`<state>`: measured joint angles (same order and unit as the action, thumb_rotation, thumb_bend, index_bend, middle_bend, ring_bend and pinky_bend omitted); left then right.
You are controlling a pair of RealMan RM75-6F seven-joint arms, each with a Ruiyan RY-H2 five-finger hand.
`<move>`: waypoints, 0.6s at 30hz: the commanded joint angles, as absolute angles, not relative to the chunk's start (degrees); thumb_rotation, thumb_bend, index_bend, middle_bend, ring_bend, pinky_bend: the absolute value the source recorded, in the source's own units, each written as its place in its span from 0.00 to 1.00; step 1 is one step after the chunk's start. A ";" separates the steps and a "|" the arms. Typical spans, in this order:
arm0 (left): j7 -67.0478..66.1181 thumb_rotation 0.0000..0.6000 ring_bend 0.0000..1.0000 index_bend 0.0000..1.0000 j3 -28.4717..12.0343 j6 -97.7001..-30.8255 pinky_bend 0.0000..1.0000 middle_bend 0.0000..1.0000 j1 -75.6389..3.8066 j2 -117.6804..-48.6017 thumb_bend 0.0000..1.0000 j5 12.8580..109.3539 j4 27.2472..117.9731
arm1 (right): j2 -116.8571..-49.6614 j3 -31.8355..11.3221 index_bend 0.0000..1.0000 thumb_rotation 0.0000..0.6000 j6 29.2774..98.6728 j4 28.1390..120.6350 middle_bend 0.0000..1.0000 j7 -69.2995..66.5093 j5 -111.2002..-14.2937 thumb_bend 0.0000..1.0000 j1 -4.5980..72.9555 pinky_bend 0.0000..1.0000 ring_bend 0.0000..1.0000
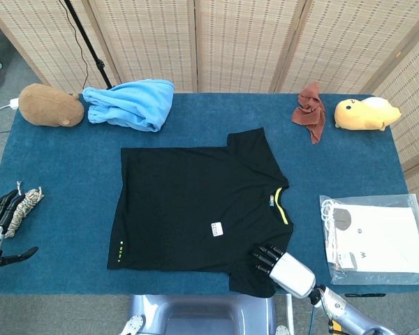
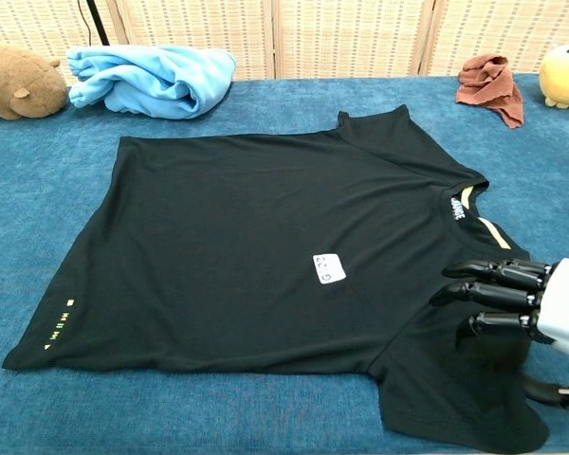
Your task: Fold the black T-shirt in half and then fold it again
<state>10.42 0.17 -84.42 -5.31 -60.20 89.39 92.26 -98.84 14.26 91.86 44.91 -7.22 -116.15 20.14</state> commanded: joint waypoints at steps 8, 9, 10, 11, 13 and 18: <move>9.92 1.00 0.00 0.00 0.40 -83.98 0.00 0.00 -5.72 -60.71 0.00 90.13 91.92 | -99.40 14.72 0.53 1.00 92.43 44.30 0.31 -9.32 -115.87 0.70 20.41 0.33 0.22; 9.72 1.00 0.00 0.00 0.47 -83.79 0.00 0.00 -5.87 -60.93 0.00 90.36 91.70 | -99.39 14.79 0.54 1.00 92.38 44.31 0.31 -9.68 -115.81 0.70 20.45 0.34 0.23; 9.32 1.00 0.00 0.00 0.81 -83.07 0.00 0.00 -6.24 -61.20 0.00 90.87 91.41 | -99.37 14.87 0.55 1.00 92.34 44.39 0.32 -10.30 -115.70 0.70 20.51 0.34 0.23; 9.18 1.00 0.00 0.00 1.03 -82.60 0.00 0.00 -6.48 -61.30 0.00 91.18 91.32 | -99.35 14.90 0.56 1.00 92.35 44.41 0.33 -10.63 -115.64 0.70 20.57 0.35 0.24; 9.13 1.00 0.00 0.00 1.72 -81.40 0.00 0.00 -7.18 -61.47 0.00 92.37 91.14 | -99.28 14.93 0.59 1.00 92.30 44.55 0.35 -11.31 -115.49 0.70 20.70 0.37 0.25; 7.86 1.00 0.00 0.00 3.28 -81.84 0.03 0.00 -8.91 -65.95 0.00 98.96 85.67 | -98.89 14.89 0.60 1.00 92.90 45.25 0.37 -12.54 -115.33 0.70 21.03 0.38 0.26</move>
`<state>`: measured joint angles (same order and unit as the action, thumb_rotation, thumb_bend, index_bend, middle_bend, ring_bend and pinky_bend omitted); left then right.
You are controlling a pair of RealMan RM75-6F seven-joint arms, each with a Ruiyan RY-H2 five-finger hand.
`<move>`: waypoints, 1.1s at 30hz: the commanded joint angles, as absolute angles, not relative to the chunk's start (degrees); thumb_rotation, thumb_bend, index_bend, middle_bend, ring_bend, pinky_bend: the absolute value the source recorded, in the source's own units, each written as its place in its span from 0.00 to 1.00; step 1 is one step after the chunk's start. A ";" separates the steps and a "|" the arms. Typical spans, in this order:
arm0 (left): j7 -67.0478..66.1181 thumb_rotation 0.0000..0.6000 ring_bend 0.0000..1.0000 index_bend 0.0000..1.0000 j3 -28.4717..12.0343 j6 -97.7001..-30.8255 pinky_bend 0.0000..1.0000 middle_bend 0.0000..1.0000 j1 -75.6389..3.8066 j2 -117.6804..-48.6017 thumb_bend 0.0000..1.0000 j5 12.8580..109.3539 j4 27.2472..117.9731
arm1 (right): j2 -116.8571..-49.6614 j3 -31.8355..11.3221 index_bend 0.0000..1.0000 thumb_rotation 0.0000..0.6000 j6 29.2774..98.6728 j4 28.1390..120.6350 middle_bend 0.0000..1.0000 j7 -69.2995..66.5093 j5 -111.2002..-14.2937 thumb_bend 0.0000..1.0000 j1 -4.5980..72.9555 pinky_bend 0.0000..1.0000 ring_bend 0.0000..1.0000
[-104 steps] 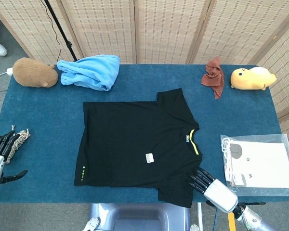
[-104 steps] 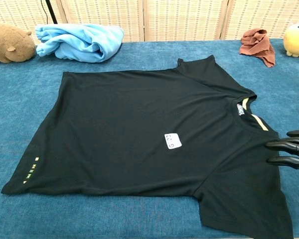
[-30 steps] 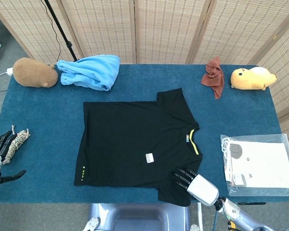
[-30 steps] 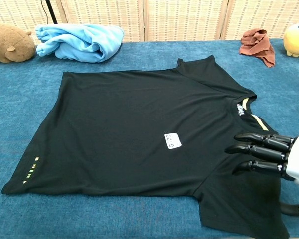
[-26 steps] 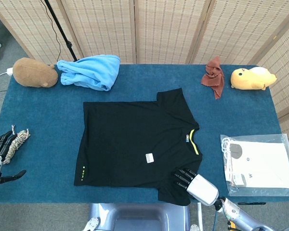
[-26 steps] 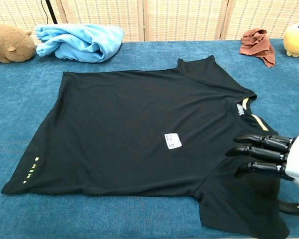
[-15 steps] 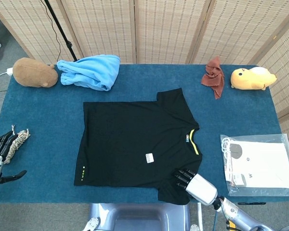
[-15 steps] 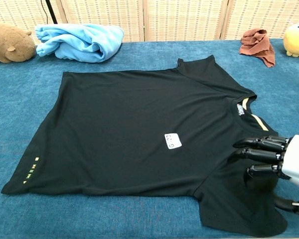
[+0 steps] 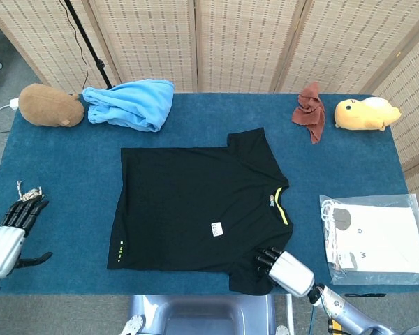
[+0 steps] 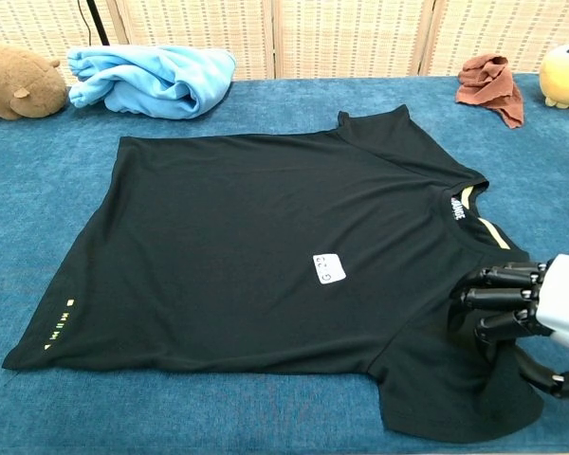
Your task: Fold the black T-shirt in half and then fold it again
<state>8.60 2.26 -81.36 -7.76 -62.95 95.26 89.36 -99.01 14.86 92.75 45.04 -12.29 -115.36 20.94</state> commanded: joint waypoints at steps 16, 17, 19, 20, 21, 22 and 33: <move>6.41 1.00 0.01 0.02 6.86 -80.85 0.12 0.08 -13.39 -77.91 0.00 108.09 72.23 | -98.10 15.20 0.60 1.00 92.85 47.44 0.37 -13.41 -114.97 0.70 21.29 0.38 0.26; 6.30 1.00 0.01 0.03 7.08 -80.60 0.13 0.09 -13.57 -78.39 0.00 108.22 72.01 | -98.08 15.21 0.60 1.00 92.79 47.52 0.37 -13.53 -114.92 0.70 21.30 0.38 0.26; 6.12 1.00 0.02 0.06 7.48 -80.22 0.13 0.11 -13.86 -79.47 0.00 108.46 71.44 | -98.04 15.25 0.60 1.00 92.61 47.64 0.37 -13.70 -114.84 0.70 21.34 0.38 0.26; 5.73 1.00 0.03 0.07 7.77 -79.65 0.14 0.12 -14.04 -80.28 0.00 108.47 71.04 | -98.01 15.26 0.60 1.00 92.48 47.60 0.37 -13.63 -114.77 0.70 21.33 0.38 0.26; 5.14 1.00 0.03 0.08 7.79 -79.29 0.14 0.13 -14.11 -80.88 0.00 108.29 70.79 | -98.00 15.26 0.60 1.00 92.40 47.62 0.37 -13.56 -114.71 0.70 21.31 0.38 0.26; 4.73 1.00 0.03 0.08 7.87 -79.09 0.14 0.13 -14.18 -81.27 0.00 108.20 70.64 | -97.96 15.26 0.60 1.00 92.36 47.64 0.37 -13.47 -114.69 0.70 21.30 0.38 0.26; 9.80 1.00 0.05 0.11 10.16 -77.76 0.14 0.15 -16.09 -82.84 0.05 108.35 68.85 | -97.58 15.32 0.60 1.00 91.81 47.93 0.37 -15.14 -114.17 0.72 21.49 0.38 0.26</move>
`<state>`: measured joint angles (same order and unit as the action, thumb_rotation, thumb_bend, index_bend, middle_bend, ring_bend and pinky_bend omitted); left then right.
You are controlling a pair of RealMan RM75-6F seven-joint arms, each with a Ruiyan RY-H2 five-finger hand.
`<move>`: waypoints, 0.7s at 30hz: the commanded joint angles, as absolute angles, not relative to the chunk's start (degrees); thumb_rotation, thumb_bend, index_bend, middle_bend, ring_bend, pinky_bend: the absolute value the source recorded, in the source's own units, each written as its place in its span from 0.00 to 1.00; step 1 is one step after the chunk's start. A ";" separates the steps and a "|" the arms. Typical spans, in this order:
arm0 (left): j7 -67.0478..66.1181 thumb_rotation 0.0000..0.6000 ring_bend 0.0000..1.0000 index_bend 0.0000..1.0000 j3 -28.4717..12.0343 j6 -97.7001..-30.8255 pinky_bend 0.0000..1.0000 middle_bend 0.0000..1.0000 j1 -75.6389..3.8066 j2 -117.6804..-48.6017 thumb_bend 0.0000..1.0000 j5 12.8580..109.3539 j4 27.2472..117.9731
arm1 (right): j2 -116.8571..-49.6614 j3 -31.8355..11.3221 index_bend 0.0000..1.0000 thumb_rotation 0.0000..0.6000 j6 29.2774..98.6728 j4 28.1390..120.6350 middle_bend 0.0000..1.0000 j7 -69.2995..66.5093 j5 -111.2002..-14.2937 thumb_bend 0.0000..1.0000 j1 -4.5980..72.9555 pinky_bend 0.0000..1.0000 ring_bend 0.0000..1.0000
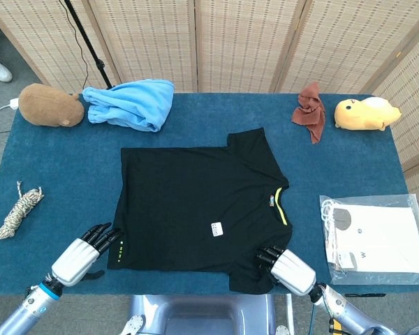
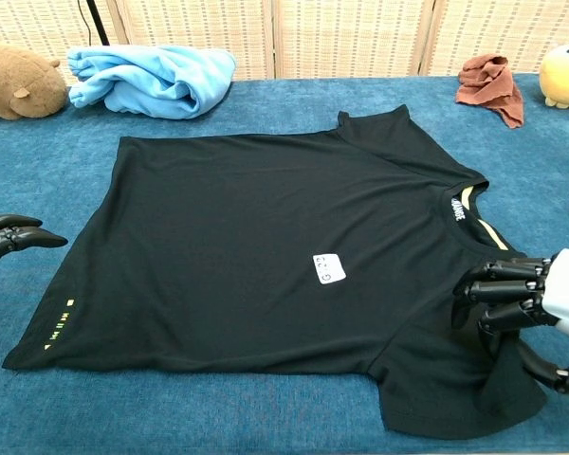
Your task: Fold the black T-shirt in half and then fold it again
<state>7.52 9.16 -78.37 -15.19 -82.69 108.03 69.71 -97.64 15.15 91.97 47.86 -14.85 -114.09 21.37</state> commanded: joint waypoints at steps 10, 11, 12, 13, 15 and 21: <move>15.82 1.00 0.06 0.13 12.16 -78.43 0.15 0.16 -18.72 -84.16 0.27 110.78 64.64 | -97.05 16.21 0.60 1.00 91.00 48.39 0.37 -21.49 -113.92 0.72 22.28 0.38 0.26; 16.07 1.00 0.06 0.13 12.23 -78.77 0.15 0.16 -18.85 -84.48 0.27 111.00 64.06 | -97.06 16.19 0.60 1.00 91.02 48.31 0.37 -21.78 -113.86 0.72 22.30 0.38 0.26; 16.47 1.00 0.06 0.13 12.21 -79.12 0.15 0.16 -19.11 -84.94 0.27 111.26 63.53 | -97.05 16.13 0.60 1.00 91.09 48.31 0.37 -22.29 -113.70 0.72 22.27 0.38 0.26; 16.88 1.00 0.06 0.13 12.27 -79.24 0.15 0.16 -19.28 -85.31 0.27 111.32 62.94 | -97.05 16.13 0.60 1.00 91.15 48.27 0.37 -22.67 -113.65 0.72 22.28 0.38 0.26; 17.68 1.00 0.06 0.13 12.55 -79.26 0.15 0.16 -19.58 -85.89 0.27 111.34 61.94 | -97.01 16.21 0.60 1.00 91.19 48.28 0.37 -23.61 -113.56 0.72 22.30 0.38 0.26; 19.04 1.00 0.06 0.13 13.22 -80.19 0.15 0.16 -19.76 -87.15 0.27 111.45 59.94 | -97.02 16.16 0.60 1.00 91.54 48.43 0.37 -24.82 -113.44 0.72 22.29 0.38 0.26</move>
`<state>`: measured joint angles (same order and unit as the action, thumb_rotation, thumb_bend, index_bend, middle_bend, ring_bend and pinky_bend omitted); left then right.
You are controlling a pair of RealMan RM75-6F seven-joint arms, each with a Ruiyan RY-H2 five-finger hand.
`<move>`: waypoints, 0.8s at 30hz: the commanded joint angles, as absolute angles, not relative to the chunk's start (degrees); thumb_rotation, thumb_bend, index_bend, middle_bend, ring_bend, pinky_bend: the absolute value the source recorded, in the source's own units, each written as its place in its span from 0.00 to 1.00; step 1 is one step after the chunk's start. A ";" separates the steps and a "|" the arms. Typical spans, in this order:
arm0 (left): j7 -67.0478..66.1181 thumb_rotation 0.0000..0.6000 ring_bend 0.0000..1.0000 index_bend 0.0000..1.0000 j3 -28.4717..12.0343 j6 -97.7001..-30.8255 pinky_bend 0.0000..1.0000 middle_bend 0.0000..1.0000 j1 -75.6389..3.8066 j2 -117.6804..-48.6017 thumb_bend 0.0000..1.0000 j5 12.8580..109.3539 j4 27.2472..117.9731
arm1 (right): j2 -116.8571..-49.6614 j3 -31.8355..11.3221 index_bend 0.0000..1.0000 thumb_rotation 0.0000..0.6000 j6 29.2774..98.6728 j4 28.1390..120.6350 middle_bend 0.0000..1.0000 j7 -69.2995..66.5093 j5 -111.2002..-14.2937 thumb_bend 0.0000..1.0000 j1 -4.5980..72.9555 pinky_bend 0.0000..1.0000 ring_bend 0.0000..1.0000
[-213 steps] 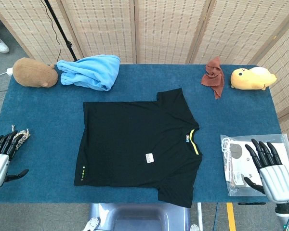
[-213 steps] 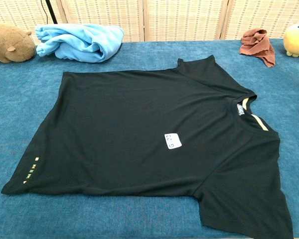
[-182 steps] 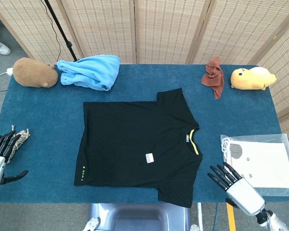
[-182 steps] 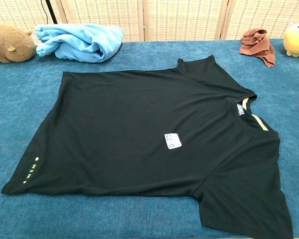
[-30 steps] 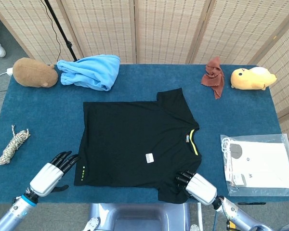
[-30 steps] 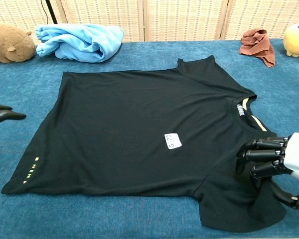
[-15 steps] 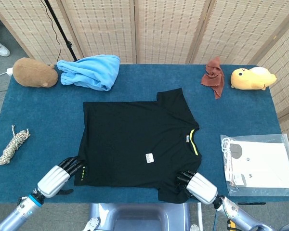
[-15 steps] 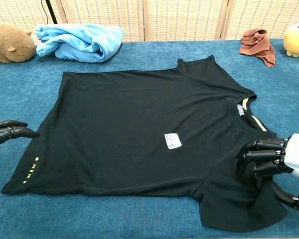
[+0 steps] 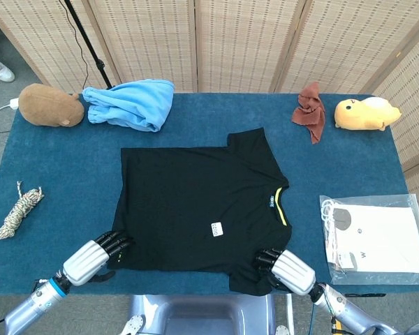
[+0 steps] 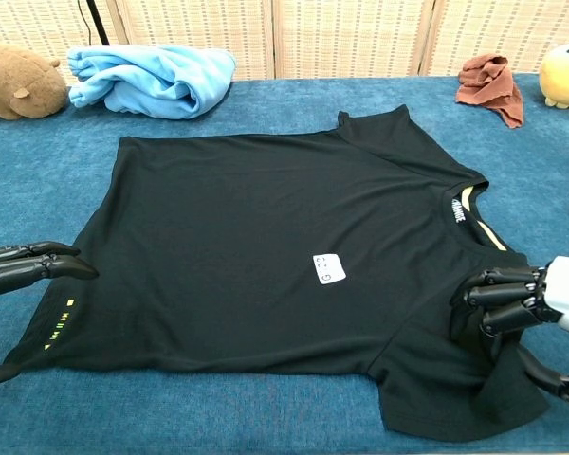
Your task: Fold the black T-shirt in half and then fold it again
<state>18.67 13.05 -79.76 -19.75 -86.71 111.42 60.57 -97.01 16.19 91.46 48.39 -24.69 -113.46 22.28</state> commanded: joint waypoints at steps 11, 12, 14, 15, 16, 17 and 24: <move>20.89 1.00 0.06 0.13 13.72 -84.11 0.15 0.16 -19.57 -91.93 0.22 112.22 51.14 | -97.04 16.14 0.60 1.00 91.66 48.69 0.37 -26.45 -113.22 0.72 22.33 0.38 0.26; 21.34 1.00 0.06 0.13 13.84 -84.53 0.15 0.16 -19.55 -92.33 0.22 112.33 50.52 | -97.01 16.14 0.60 1.00 91.67 48.74 0.37 -26.56 -113.20 0.72 22.34 0.38 0.26; 22.63 1.00 0.06 0.13 14.16 -85.43 0.15 0.16 -19.59 -93.29 0.21 112.60 49.08 | -96.98 16.21 0.60 1.00 91.67 48.89 0.37 -26.88 -113.19 0.72 22.31 0.38 0.26; 23.06 1.00 0.06 0.13 14.28 -85.64 0.15 0.16 -19.63 -93.64 0.21 112.65 48.40 | -96.97 16.25 0.60 1.00 91.65 48.92 0.37 -26.98 -113.21 0.72 22.31 0.38 0.26; 23.25 1.00 0.06 0.13 14.38 -85.80 0.15 0.16 -19.63 -93.95 0.21 112.67 47.77 | -96.98 16.27 0.60 1.00 91.64 48.92 0.38 -26.99 -113.23 0.72 22.32 0.38 0.26; 23.51 1.00 0.06 0.13 14.56 -85.93 0.15 0.16 -19.63 -94.31 0.21 112.67 47.12 | -96.98 16.29 0.60 1.00 91.63 48.92 0.38 -27.05 -113.25 0.72 22.32 0.38 0.26; 24.14 1.00 0.06 0.13 14.83 -87.01 0.15 0.16 -19.62 -96.54 0.21 112.36 44.01 | -96.90 16.14 0.60 1.00 91.71 49.03 0.38 -27.05 -113.15 0.72 22.33 0.38 0.26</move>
<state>24.07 14.81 -86.73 -19.63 -96.08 112.48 44.53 -96.90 16.13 91.71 49.04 -27.06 -113.14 22.33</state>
